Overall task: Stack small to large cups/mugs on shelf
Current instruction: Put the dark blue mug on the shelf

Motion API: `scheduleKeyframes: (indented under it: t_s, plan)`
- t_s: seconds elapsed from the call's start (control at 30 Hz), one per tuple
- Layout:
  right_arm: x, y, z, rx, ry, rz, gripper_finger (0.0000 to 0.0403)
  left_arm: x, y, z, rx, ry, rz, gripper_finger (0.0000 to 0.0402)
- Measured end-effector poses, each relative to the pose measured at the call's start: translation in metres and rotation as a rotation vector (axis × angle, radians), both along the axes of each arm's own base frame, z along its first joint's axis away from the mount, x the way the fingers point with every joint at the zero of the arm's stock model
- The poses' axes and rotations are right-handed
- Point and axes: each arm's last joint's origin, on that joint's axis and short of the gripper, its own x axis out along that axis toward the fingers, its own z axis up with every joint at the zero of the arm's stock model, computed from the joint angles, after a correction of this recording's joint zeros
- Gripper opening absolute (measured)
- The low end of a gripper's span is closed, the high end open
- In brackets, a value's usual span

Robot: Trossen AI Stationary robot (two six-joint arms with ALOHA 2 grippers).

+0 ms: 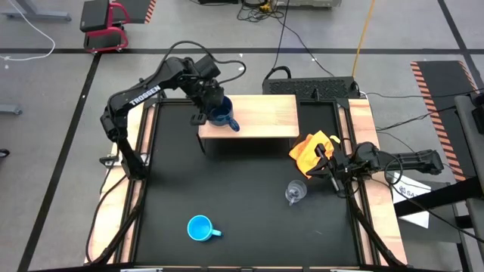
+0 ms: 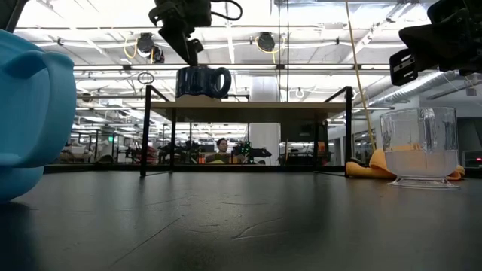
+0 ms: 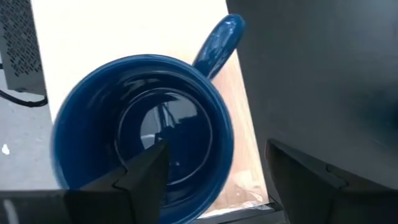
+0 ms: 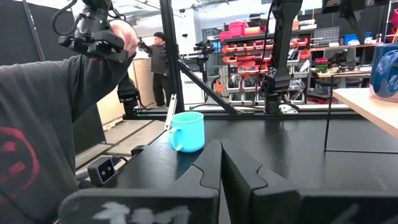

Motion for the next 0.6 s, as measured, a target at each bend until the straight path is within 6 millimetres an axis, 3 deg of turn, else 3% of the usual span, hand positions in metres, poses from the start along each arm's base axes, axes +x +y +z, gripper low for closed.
scheduleKeyframes:
  t_s: [0.37, 0.6]
  plan:
    - [0.0, 0.0, 0.0, 0.0, 0.0, 0.0, 0.0, 0.001, 0.002, -0.02, 0.008, 0.066, 0.004, 0.0267]
    - [0.0, 0.0, 0.0, 0.0, 0.0, 0.0, 0.0, 0.003, 0.004, -0.02, 0.025, 0.045, 0.007, 0.0267]
